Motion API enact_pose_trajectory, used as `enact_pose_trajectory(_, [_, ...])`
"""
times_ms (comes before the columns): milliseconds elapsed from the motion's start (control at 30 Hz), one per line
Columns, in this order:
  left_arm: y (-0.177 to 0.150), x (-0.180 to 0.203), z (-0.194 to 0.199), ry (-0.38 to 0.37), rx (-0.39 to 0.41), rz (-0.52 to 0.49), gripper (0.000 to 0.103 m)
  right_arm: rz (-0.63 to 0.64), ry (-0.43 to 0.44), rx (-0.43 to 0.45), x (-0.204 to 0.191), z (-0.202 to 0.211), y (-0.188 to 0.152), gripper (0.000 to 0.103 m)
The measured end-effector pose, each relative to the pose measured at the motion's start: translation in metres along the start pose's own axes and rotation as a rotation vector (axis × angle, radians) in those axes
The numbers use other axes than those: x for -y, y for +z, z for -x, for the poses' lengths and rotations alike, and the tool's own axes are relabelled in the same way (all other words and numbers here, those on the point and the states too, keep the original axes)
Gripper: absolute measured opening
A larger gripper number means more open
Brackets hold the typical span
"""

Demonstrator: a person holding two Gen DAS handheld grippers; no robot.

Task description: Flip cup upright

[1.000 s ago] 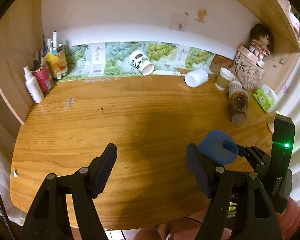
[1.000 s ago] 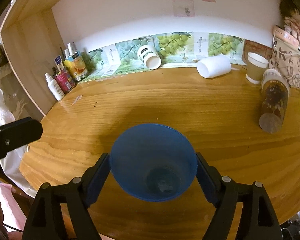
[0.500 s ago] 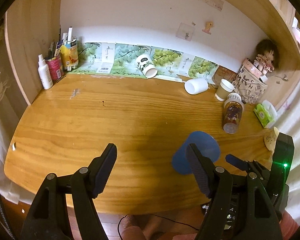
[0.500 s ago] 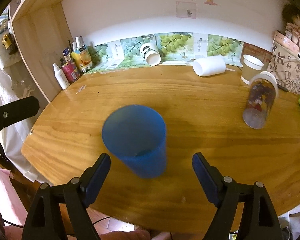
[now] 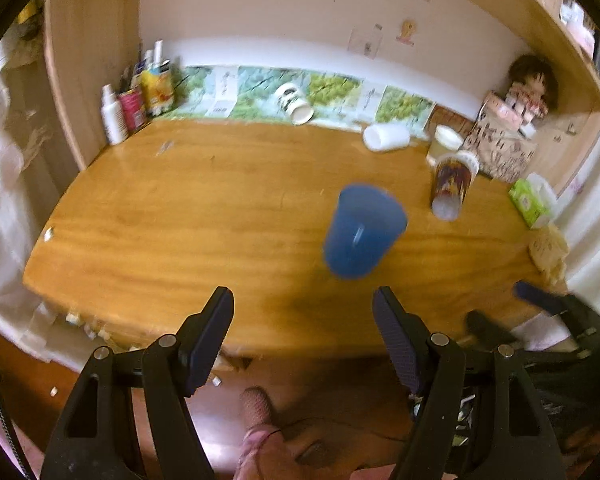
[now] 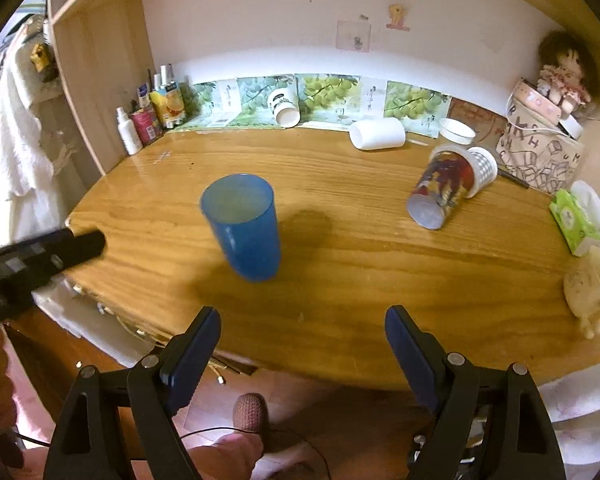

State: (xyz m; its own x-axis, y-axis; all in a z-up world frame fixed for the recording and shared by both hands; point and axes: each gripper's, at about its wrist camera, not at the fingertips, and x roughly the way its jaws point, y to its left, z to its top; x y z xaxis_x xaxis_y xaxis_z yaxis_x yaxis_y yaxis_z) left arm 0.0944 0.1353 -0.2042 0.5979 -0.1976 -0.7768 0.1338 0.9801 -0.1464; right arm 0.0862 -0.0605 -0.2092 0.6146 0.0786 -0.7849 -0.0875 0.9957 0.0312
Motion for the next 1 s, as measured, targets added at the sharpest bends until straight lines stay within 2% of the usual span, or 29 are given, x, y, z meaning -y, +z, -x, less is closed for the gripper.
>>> enact_pose_trajectory(167, [-0.03,0.001,0.027,0.058,-0.017,0.017,0.076,-0.003,0.036,0.032,0.004,0.042,-0.019,0.09])
enact_pose_trajectory(233, [-0.037,0.003,0.037,0.06,-0.02,0.027,0.076,-0.012,0.047,0.044,0.005,0.053,-0.023,0.09])
enact_pose_trajectory(400, [-0.047,0.016,0.07,0.089,0.022,0.014,0.076,-0.106,0.07,0.06,0.02,0.086,-0.033,0.09])
enact_pose_trajectory(500, [-0.047,0.02,0.087,0.034,0.051,0.057,0.076,-0.165,0.055,0.094,0.031,0.11,-0.039,0.09])
enact_pose_trajectory(733, [-0.03,0.043,0.113,-0.039,0.12,0.042,0.076,-0.221,0.002,0.178,0.045,0.161,-0.05,0.09])
enact_pose_trajectory(833, [-0.025,0.049,0.128,-0.058,0.168,0.064,0.076,-0.196,-0.024,0.218,0.041,0.176,-0.052,0.096])
enact_pose_trajectory(867, [-0.023,0.051,0.134,-0.053,0.193,0.058,0.076,-0.19,-0.021,0.232,0.039,0.18,-0.051,0.102])
enact_pose_trajectory(900, [-0.022,0.053,0.139,-0.046,0.211,0.053,0.078,-0.184,-0.017,0.249,0.037,0.185,-0.051,0.103])
enact_pose_trajectory(933, [-0.021,0.055,0.144,-0.038,0.232,0.048,0.088,-0.175,-0.013,0.264,0.036,0.187,-0.05,0.103])
enact_pose_trajectory(1000, [-0.02,0.058,0.158,-0.033,0.29,0.042,0.091,-0.156,-0.009,0.295,0.032,0.194,-0.048,0.103])
